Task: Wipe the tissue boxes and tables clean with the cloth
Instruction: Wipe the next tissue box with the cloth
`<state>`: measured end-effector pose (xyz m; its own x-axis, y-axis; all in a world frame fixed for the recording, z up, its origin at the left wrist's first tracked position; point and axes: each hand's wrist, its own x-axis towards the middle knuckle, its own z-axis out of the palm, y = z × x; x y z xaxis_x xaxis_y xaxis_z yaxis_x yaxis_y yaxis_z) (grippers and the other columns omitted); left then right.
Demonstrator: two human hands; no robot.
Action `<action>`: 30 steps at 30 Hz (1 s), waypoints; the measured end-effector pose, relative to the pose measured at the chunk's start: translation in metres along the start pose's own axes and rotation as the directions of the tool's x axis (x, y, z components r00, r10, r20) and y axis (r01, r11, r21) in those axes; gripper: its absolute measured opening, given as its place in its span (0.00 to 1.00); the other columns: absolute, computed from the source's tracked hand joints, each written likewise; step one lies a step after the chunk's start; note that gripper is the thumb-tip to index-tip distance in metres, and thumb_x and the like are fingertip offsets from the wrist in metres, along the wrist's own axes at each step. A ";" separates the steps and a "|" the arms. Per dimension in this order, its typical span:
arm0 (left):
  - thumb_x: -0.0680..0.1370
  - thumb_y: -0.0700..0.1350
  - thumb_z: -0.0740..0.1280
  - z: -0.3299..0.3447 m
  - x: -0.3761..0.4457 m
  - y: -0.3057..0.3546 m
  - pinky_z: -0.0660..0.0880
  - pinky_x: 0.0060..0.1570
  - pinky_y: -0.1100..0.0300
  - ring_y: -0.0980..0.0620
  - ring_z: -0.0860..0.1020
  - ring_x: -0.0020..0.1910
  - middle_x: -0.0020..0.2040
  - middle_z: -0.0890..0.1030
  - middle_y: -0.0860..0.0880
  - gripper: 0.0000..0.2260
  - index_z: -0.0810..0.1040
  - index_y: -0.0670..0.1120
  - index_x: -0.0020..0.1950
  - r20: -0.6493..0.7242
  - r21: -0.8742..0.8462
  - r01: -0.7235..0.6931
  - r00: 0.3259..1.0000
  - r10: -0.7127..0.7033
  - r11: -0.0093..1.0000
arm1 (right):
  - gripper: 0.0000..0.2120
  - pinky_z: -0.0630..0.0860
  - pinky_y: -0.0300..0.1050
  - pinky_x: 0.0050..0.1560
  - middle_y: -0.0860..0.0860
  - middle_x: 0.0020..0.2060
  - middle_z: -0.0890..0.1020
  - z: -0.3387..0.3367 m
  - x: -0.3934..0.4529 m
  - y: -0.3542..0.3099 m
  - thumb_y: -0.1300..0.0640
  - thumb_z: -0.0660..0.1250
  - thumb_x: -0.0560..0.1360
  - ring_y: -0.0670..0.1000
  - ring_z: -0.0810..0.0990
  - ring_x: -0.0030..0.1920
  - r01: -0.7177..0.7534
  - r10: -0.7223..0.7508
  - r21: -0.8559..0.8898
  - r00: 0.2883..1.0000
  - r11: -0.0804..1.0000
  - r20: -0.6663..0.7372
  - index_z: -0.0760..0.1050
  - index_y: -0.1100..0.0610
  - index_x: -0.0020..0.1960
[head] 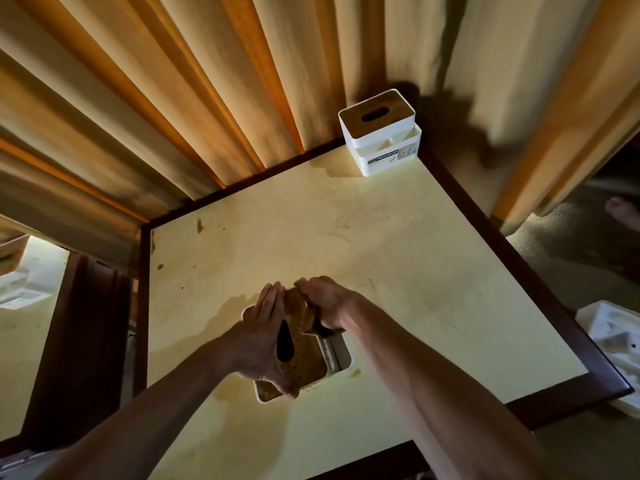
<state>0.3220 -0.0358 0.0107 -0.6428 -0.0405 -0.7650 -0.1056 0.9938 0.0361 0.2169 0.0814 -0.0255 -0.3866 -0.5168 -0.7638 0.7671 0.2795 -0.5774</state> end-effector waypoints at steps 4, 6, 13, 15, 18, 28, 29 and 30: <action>0.54 0.75 0.75 0.000 0.001 -0.001 0.50 0.78 0.45 0.52 0.18 0.68 0.68 0.15 0.56 0.76 0.15 0.48 0.69 -0.016 -0.021 0.000 1.000 -0.001 1.000 | 0.15 0.77 0.52 0.54 0.60 0.49 0.76 0.009 -0.008 0.015 0.54 0.53 0.83 0.58 0.77 0.50 0.139 -0.164 -0.265 0.984 0.954 -0.073 0.74 0.62 0.54; 0.54 0.75 0.75 0.000 0.001 0.000 0.52 0.78 0.47 0.52 0.18 0.68 0.68 0.15 0.56 0.76 0.16 0.47 0.70 -0.013 -0.024 0.004 1.000 -0.004 1.000 | 0.14 0.73 0.45 0.52 0.59 0.52 0.74 0.013 -0.022 0.026 0.56 0.51 0.84 0.57 0.76 0.51 0.208 -0.286 -0.445 0.951 0.871 -0.115 0.70 0.62 0.60; 0.54 0.75 0.75 -0.001 0.001 0.002 0.54 0.78 0.49 0.54 0.16 0.66 0.70 0.16 0.54 0.76 0.16 0.47 0.69 -0.004 0.001 0.017 1.000 -0.017 1.000 | 0.08 0.66 0.28 0.37 0.48 0.39 0.72 0.019 -0.049 0.055 0.60 0.54 0.83 0.39 0.72 0.35 0.541 -0.599 -0.279 0.777 0.793 -0.193 0.69 0.61 0.50; 0.55 0.74 0.75 -0.001 0.002 0.002 0.50 0.77 0.49 0.53 0.16 0.66 0.69 0.16 0.54 0.76 0.15 0.46 0.69 0.008 0.010 0.024 1.000 -0.024 1.000 | 0.06 0.67 0.30 0.37 0.47 0.38 0.74 0.015 -0.051 0.063 0.58 0.54 0.82 0.37 0.73 0.35 0.518 -0.599 -0.343 0.775 0.784 -0.200 0.69 0.57 0.51; 0.54 0.76 0.74 0.000 0.003 0.001 0.47 0.77 0.48 0.54 0.15 0.64 0.68 0.15 0.54 0.76 0.13 0.48 0.67 0.019 0.013 0.026 0.999 -0.026 1.000 | 0.10 0.74 0.43 0.39 0.47 0.39 0.80 0.001 -0.060 0.074 0.53 0.54 0.83 0.46 0.77 0.38 0.437 -0.535 -0.382 0.820 0.814 -0.202 0.74 0.49 0.56; 0.49 0.79 0.70 -0.001 0.004 -0.002 0.40 0.76 0.47 0.51 0.19 0.70 0.69 0.15 0.54 0.76 0.14 0.49 0.68 0.028 -0.028 0.004 1.000 -0.003 1.000 | 0.09 0.67 0.32 0.29 0.44 0.33 0.76 -0.019 -0.110 0.096 0.51 0.55 0.83 0.38 0.71 0.26 0.461 -0.490 -0.170 0.843 0.871 -0.224 0.74 0.45 0.56; 0.49 0.78 0.71 -0.001 0.003 -0.001 0.41 0.76 0.47 0.51 0.19 0.70 0.69 0.15 0.55 0.76 0.14 0.49 0.68 0.028 -0.027 0.004 1.000 -0.004 1.000 | 0.09 0.66 0.32 0.28 0.45 0.34 0.76 -0.018 -0.109 0.098 0.50 0.54 0.83 0.38 0.71 0.26 0.447 -0.495 -0.238 0.843 0.863 -0.210 0.73 0.46 0.55; 0.50 0.78 0.72 0.000 0.003 -0.001 0.41 0.76 0.47 0.51 0.19 0.70 0.69 0.15 0.55 0.76 0.14 0.49 0.67 0.027 -0.026 0.005 1.000 -0.004 1.000 | 0.09 0.66 0.32 0.29 0.45 0.34 0.76 -0.016 -0.107 0.100 0.50 0.54 0.83 0.39 0.71 0.27 0.424 -0.499 -0.325 0.844 0.846 -0.198 0.73 0.47 0.55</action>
<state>0.3200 -0.0369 0.0087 -0.6217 -0.0421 -0.7821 -0.1284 0.9905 0.0487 0.3261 0.1775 -0.0063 -0.8102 -0.4152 -0.4136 0.3185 0.2804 -0.9055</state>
